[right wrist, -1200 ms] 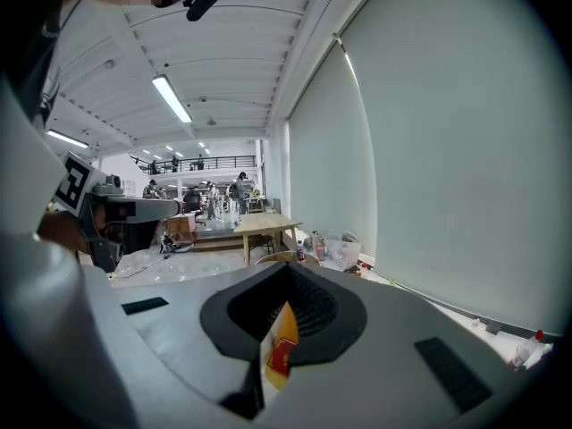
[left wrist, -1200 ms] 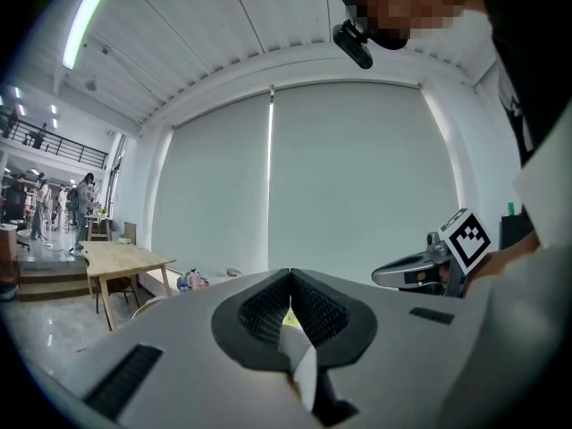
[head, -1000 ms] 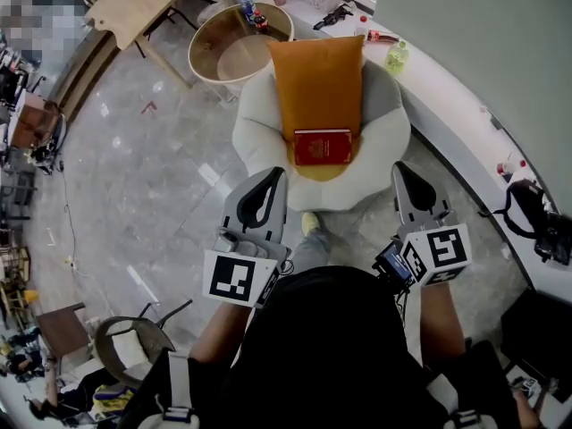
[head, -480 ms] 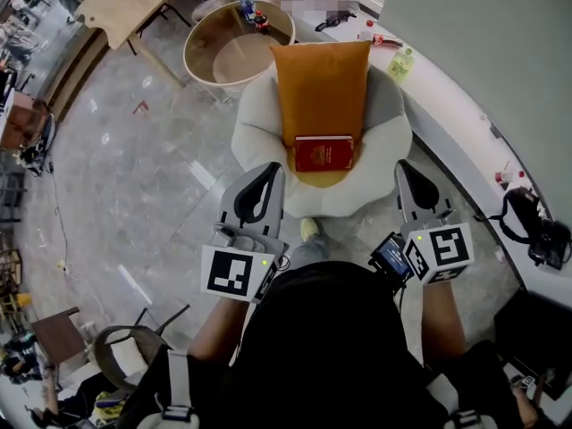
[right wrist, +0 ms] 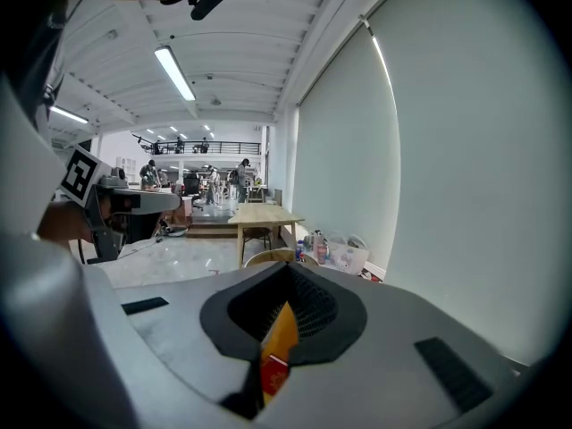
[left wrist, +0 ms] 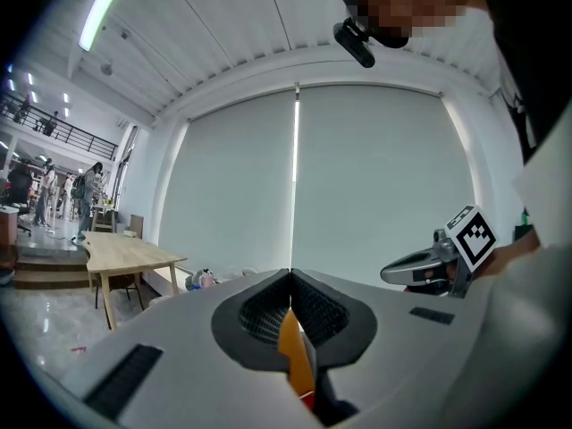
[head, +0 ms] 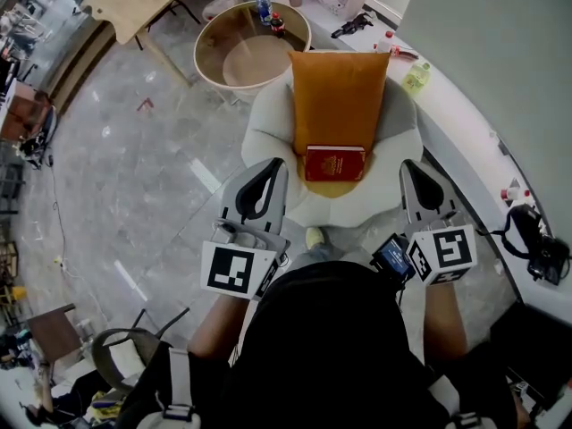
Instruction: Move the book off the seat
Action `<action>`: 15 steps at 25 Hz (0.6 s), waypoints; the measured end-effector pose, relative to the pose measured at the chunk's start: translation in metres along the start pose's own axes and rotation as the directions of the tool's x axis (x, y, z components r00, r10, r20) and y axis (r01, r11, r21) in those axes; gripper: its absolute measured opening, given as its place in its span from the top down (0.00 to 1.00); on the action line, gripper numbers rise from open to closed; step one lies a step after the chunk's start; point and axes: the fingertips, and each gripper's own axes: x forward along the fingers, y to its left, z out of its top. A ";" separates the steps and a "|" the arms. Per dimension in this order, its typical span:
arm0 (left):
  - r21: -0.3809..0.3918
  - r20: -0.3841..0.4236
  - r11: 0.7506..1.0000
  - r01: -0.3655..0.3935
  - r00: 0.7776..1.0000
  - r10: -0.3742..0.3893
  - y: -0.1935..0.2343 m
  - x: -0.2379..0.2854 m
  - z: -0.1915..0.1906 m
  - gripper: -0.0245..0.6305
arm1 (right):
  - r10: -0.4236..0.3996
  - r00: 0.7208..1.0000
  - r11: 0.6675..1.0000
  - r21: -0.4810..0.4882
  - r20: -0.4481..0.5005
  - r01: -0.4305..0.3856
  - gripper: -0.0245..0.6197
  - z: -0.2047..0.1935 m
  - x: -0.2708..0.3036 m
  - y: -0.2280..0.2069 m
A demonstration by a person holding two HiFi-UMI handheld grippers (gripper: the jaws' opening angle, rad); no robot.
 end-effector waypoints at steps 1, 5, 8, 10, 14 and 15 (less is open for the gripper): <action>0.003 0.003 1.000 -0.002 1.000 0.002 0.004 0.001 0.000 0.94 | -0.002 1.000 1.000 -0.003 -0.003 0.002 0.94 0.001 0.002 0.001; -0.007 0.012 1.000 0.002 1.000 -0.002 0.008 0.002 -0.001 0.94 | -0.005 1.000 1.000 -0.019 -0.006 0.005 0.94 0.002 0.007 0.003; -0.008 0.027 1.000 0.013 1.000 -0.013 0.005 0.005 0.001 0.94 | -0.009 1.000 1.000 -0.017 -0.001 0.009 0.94 0.004 0.007 -0.001; -0.001 0.021 1.000 0.014 1.000 -0.014 0.004 0.005 0.001 0.94 | -0.011 1.000 1.000 -0.012 0.002 0.011 0.94 0.005 0.006 -0.004; -0.011 0.031 1.000 0.005 1.000 -0.005 0.001 0.010 0.003 0.94 | -0.013 1.000 1.000 -0.011 0.008 0.013 0.94 0.004 0.006 -0.013; -0.006 0.025 1.000 0.002 1.000 -0.002 0.001 0.012 0.002 0.94 | -0.012 1.000 1.000 -0.010 0.008 0.013 0.94 0.003 0.006 -0.016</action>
